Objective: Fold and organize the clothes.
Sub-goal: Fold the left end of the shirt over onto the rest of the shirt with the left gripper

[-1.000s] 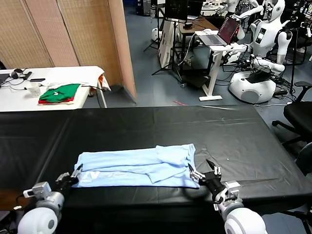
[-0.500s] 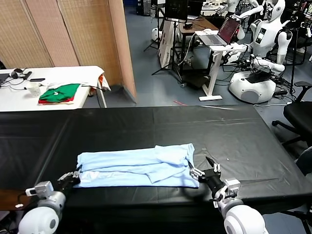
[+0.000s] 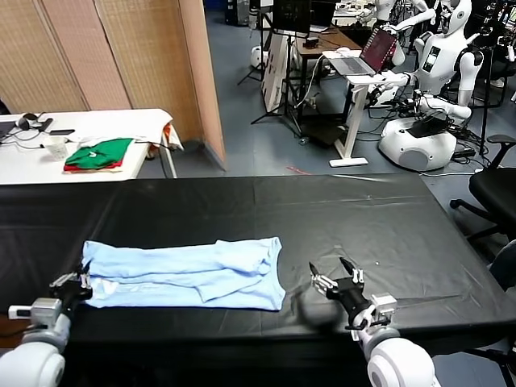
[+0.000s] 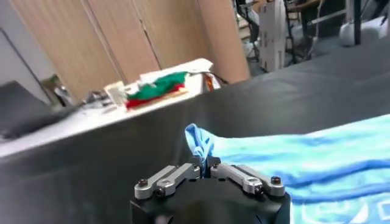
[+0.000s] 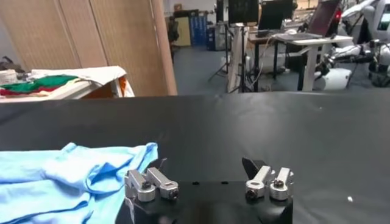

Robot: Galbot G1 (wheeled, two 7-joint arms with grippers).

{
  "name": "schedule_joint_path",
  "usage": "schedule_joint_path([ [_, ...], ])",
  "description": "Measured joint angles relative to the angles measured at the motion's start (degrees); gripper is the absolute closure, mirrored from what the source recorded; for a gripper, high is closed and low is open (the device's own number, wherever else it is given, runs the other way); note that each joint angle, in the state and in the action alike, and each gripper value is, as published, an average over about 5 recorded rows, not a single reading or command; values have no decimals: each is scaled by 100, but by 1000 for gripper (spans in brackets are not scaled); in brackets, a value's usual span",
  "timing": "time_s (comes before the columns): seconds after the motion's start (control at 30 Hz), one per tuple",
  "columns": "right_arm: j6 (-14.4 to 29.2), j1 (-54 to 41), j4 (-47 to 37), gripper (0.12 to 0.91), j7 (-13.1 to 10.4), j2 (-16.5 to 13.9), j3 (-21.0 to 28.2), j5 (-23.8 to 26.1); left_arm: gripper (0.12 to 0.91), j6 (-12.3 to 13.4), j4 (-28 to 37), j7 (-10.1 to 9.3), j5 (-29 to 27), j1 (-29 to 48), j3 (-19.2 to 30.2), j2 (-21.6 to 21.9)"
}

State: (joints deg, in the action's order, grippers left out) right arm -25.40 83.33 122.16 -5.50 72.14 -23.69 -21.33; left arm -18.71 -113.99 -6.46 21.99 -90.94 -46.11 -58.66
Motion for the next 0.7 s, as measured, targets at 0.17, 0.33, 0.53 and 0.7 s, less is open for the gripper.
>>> schedule_joint_path([
  [0.17,20,84,-20,118,5,128,-71,103,841,-288,-537,-156,685,97,375,-332],
  [0.33,47,213,-34,118,19,220,-159,205,841,-502,-860,-234,1577,362,950,-777],
  [0.53,52,317,-54,118,23,294,-213,306,841,-552,-885,-264,2107,723,1697,-1235],
  [0.7,52,352,-78,118,31,386,-158,419,841,-555,-838,-261,2300,958,2221,-1505],
])
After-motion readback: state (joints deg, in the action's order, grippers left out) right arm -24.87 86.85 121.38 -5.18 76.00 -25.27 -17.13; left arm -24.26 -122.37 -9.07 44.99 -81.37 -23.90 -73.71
